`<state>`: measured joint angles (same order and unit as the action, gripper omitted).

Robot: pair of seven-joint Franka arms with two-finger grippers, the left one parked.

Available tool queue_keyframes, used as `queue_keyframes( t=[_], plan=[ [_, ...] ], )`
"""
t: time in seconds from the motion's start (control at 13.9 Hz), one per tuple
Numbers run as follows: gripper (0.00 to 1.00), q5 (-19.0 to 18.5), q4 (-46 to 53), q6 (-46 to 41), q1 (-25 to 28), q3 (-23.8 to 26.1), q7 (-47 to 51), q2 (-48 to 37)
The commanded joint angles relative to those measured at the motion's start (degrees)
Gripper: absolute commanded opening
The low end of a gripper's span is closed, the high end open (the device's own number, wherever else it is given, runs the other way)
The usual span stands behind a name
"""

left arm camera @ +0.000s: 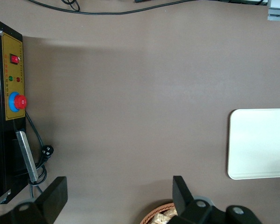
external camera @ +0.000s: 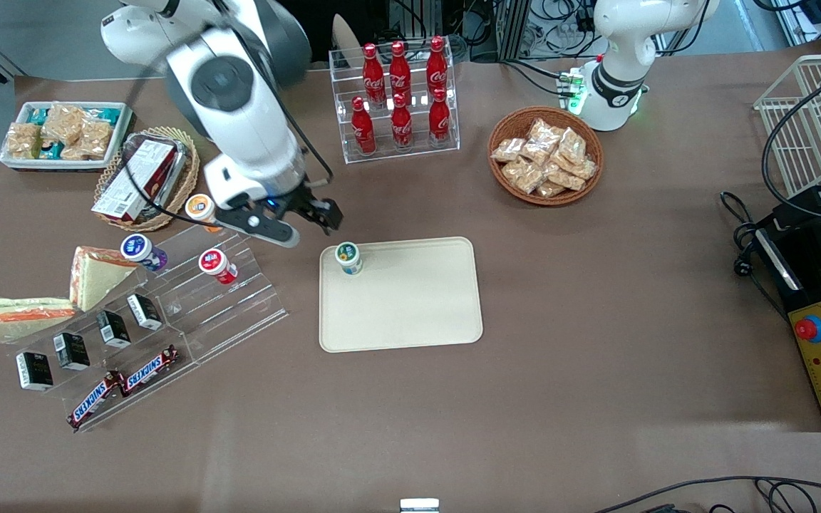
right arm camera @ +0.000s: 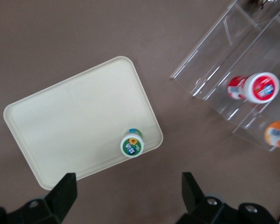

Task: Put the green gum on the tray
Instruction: 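Raise the right gripper up away from the bottle on the tray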

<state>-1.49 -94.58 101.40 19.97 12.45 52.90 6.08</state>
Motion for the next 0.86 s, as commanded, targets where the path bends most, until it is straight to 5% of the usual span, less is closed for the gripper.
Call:
queue_keyframes(
  t=[0.0, 0.29, 0.5, 0.79],
  plan=[
    [1.0, -0.62, 3.87, -3.67, -8.69, 0.56, -11.54, -1.15],
    [1.0, -0.27, 3.87, -4.28, -18.29, -3.11, -35.18, -3.36],
    [1.0, 1.83, 3.96, -6.04, -17.6, -12.78, -46.55, -3.36],
    [1.0, 4.74, 4.49, -6.13, -14.52, -19.48, -47.45, -3.27]
  ],
)
